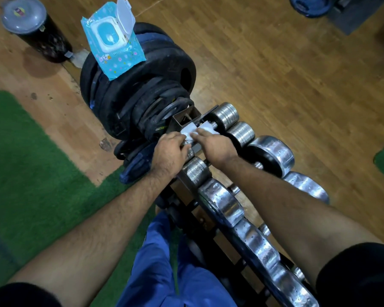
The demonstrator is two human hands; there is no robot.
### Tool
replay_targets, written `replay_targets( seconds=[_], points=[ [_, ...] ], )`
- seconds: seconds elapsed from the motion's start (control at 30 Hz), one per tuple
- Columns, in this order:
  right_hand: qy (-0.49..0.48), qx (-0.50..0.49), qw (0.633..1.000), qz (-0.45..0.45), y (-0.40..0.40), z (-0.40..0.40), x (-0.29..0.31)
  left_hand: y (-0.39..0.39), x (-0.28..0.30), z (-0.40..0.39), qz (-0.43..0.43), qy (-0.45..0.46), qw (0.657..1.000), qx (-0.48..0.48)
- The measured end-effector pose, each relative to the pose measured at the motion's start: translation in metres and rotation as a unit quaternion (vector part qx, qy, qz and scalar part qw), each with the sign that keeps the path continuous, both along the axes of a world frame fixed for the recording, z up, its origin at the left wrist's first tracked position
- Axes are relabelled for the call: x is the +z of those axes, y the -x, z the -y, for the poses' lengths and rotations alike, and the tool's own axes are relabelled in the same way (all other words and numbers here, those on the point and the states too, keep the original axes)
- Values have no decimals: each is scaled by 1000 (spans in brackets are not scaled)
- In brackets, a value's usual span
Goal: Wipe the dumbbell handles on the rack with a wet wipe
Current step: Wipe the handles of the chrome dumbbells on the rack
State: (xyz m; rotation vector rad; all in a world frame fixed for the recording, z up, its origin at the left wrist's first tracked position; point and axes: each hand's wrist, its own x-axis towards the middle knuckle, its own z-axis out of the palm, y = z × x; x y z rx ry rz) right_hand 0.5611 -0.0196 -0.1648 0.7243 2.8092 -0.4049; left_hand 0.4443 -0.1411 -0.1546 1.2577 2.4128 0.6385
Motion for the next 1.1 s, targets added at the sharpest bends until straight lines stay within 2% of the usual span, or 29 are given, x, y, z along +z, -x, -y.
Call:
replay_targets(
  seconds=[0.1,0.23,0.4,0.53,0.7,0.9,1.1],
  points=[
    [-4,61,998,-13,-4,-5,-3,-1,-3,3,-5,4,1000,-2],
    [-19,-27,999,-17,-2,-11,-10,-8,-9,12,-7,-8,1000,-5],
    [52,56,997,-22,5,-8,-6,-7,-7,17,13,1,1000,-14],
    [27,7,999,-18,5,-18,-9,-5,-8,18,28,-14,999,-9],
    [82,50,994,-46,4,-11,-8,-5,-7,18,41,-19,999,-6],
    [10,-50,998,-33,2,2,-11,-3,2,15,37,16,999,-8],
    [-33,-162,985,-42,2,11,-2,0,7,9,36,54,997,-28]
  ],
)
